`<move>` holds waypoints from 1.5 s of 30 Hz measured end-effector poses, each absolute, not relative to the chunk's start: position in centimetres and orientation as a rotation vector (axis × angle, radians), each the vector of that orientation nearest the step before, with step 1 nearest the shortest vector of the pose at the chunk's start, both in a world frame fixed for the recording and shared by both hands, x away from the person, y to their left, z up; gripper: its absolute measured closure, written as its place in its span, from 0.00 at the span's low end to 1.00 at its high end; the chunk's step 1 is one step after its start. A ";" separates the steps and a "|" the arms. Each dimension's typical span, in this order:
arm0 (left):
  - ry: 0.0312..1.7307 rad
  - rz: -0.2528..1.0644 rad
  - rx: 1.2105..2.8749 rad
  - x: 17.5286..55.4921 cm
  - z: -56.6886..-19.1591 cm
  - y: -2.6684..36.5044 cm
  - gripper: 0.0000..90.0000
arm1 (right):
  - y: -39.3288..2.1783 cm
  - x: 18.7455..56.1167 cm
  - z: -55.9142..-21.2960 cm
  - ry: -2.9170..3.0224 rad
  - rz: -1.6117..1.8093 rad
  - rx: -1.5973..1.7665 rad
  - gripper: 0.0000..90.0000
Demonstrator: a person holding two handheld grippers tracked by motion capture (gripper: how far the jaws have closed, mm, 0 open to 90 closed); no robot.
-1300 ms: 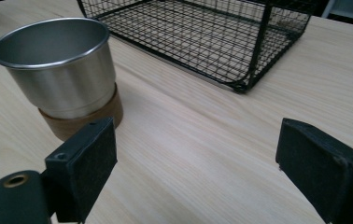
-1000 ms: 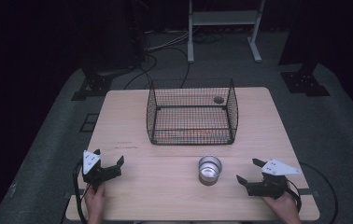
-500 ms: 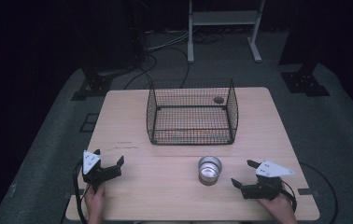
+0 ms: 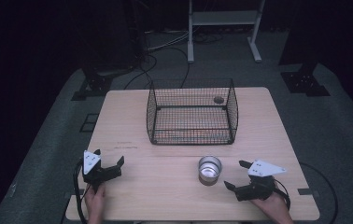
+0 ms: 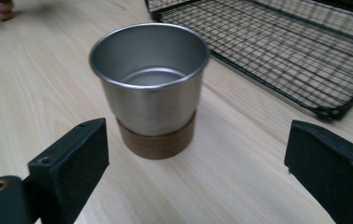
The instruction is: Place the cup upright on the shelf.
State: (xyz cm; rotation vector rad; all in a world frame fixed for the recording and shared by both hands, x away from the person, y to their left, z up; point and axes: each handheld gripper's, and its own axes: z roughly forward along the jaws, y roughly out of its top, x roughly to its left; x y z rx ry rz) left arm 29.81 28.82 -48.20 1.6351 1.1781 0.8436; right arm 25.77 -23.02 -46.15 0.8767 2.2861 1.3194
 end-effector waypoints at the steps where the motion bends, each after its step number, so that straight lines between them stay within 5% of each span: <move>1: 1.178 0.843 1.635 29.8 -48.2 28.8 0.00 | -22.9 25.8 -46.2 2.295 1.320 0.874 0.03; 41: 1.177 0.846 1.636 29.8 -48.2 28.8 0.00 | -16.3 29.2 -46.4 2.468 1.189 0.787 0.02; 45: 1.176 0.846 1.636 29.8 -48.2 28.8 0.00 | -16.2 29.4 -46.5 2.453 1.180 0.788 0.11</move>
